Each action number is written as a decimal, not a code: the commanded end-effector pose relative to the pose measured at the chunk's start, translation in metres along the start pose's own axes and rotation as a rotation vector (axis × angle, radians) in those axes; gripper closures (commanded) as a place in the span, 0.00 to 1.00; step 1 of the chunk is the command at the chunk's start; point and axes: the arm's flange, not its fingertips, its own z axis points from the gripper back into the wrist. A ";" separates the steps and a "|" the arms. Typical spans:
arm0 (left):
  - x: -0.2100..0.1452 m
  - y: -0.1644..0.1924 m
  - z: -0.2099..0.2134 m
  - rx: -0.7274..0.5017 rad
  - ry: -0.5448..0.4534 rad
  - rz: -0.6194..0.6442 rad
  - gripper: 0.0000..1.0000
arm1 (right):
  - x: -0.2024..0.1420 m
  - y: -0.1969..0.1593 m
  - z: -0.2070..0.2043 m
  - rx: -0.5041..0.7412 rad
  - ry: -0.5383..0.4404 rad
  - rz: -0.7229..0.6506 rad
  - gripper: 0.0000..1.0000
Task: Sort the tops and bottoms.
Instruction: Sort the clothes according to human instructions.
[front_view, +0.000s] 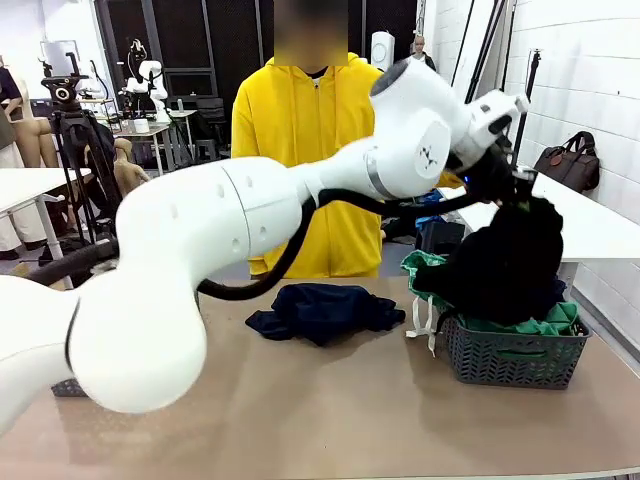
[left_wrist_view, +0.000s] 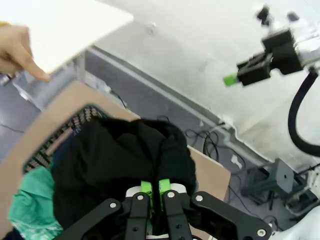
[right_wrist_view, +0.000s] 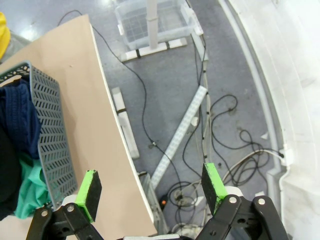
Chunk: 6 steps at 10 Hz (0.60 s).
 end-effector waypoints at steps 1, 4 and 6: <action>0.017 0.020 -0.039 0.017 0.088 0.000 1.00 | -0.002 0.000 0.000 -0.013 0.010 0.014 0.00; -0.015 0.045 -0.077 0.083 0.200 0.001 1.00 | -0.002 0.000 0.000 -0.013 0.010 0.014 0.00; -0.024 0.044 -0.089 0.089 0.264 -0.022 1.00 | -0.002 0.000 0.000 -0.013 0.010 0.014 0.00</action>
